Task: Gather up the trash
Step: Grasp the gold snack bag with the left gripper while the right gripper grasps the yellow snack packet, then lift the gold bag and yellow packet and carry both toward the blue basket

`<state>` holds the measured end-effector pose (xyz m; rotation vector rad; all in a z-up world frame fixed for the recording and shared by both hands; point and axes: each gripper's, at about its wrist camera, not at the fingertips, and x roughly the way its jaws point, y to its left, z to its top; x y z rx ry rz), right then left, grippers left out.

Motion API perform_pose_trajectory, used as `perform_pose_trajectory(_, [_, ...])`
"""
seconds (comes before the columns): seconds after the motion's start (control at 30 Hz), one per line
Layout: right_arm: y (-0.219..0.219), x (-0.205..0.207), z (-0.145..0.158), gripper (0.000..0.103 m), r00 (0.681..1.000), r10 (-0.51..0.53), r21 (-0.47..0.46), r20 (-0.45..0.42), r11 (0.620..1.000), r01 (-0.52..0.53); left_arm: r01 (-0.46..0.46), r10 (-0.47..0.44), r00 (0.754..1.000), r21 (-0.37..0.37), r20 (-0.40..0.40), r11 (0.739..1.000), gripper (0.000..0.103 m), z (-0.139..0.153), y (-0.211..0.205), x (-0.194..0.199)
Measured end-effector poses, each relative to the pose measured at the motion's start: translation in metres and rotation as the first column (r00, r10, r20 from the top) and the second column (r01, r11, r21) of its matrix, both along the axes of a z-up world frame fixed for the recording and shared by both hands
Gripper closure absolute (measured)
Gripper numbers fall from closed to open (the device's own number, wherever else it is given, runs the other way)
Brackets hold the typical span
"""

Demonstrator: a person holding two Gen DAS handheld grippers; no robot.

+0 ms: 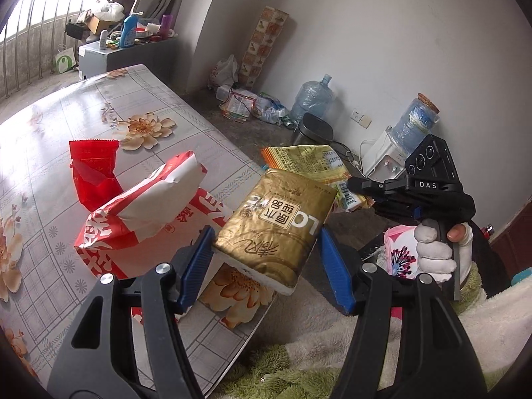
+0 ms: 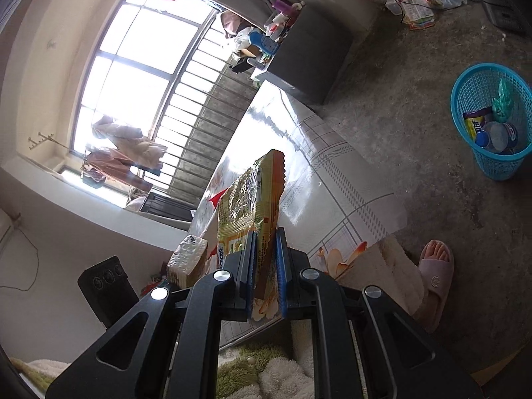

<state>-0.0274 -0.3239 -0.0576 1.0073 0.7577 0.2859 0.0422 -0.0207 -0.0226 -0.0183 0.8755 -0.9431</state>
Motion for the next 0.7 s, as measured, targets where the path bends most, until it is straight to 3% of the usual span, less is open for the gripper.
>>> perform_pose_trajectory(0.37, [-0.049,-0.018,-0.002,0.091,0.986,-0.164,0.01,-0.015,0.986,0.164,0.131,-0.131,0.991,-0.003,0.013,0.991,0.043,0.011,-0.081,0.027])
perform_pose_trajectory(0.7, [-0.079,-0.029,-0.009,0.091,0.963,-0.267,0.03,-0.043,0.963,0.268,0.194,-0.194,0.981,-0.009,-0.016,0.981,0.043,0.01,-0.145,0.047])
